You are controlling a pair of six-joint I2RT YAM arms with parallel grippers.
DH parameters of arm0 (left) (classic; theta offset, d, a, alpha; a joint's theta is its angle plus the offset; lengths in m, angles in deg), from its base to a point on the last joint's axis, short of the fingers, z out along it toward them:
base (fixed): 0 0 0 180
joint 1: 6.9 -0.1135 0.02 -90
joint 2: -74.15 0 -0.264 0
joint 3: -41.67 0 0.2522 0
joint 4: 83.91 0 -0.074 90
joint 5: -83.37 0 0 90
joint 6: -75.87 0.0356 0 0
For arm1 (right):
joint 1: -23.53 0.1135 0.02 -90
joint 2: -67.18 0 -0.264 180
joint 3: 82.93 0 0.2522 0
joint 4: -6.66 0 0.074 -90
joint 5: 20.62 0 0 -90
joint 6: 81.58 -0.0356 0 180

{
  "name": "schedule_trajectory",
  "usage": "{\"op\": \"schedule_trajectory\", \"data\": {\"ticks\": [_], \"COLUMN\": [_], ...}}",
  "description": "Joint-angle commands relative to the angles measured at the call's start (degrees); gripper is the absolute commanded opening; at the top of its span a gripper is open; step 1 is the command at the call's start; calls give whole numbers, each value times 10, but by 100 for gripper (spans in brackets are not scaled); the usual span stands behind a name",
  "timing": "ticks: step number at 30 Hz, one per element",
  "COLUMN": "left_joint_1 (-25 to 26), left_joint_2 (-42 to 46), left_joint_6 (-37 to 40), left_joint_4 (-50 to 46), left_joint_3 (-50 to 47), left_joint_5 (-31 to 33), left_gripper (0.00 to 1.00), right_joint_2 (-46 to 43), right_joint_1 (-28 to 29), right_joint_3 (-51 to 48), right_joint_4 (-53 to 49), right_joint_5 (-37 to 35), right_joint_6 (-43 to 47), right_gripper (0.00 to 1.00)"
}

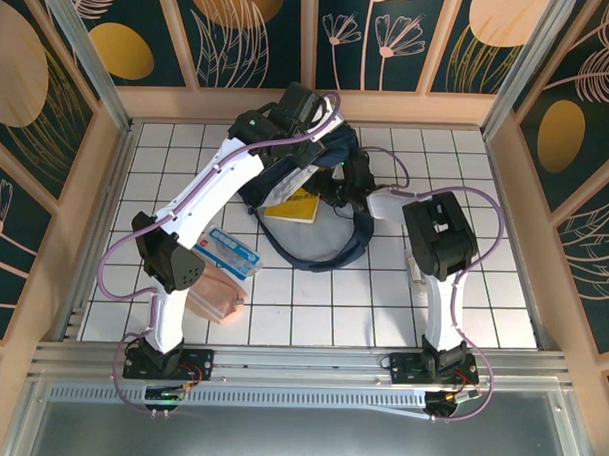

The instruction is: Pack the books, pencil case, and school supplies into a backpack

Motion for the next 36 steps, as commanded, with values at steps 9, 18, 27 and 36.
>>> {"op": "schedule_trajectory", "data": {"ticks": [9,18,27,36], "left_joint_1": [4,5,5,5], "left_joint_2": [20,16,10,14], "left_joint_6": [4,6,6,-2], "left_joint_4": [56,46,45,45], "left_joint_3": [7,5,12,-6], "left_joint_5": [7,3,-2,-14], "left_gripper": [0,0,0,0], "right_joint_2": [-227,-225,-112,-85], "right_joint_1": [44,147,164,156], "right_joint_3": [-171,-232,-209,-130], "right_joint_4": [-62,27,92,65], "right_joint_5": [-92,-85,-243,-475], "right_joint_6": [329,429,299,203], "right_gripper": [56,47,6,4]}}
